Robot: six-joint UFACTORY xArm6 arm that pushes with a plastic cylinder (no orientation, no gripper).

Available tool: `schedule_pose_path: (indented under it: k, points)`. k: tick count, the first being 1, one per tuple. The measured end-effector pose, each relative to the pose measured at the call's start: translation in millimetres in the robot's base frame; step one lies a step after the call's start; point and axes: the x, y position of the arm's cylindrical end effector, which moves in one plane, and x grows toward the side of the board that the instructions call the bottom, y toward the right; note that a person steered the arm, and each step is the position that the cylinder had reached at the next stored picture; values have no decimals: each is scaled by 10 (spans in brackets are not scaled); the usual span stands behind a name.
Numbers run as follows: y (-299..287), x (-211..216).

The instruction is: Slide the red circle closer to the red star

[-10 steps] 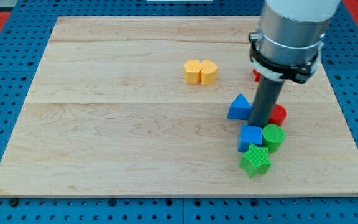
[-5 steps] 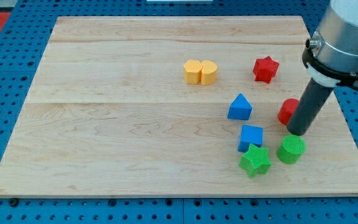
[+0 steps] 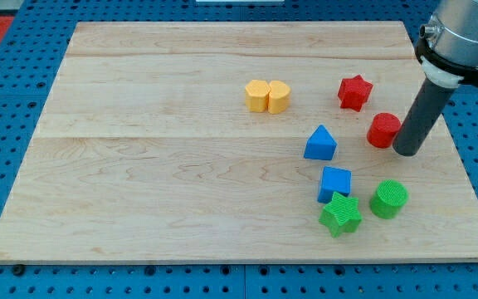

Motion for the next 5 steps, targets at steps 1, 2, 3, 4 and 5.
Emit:
schedule_pose_path:
  k: [1, 2, 3, 4, 5]
  points:
    - [-108, -108]
    - [-236, -134]
    - [-320, -248]
    - [-358, -372]
    - [-359, -392]
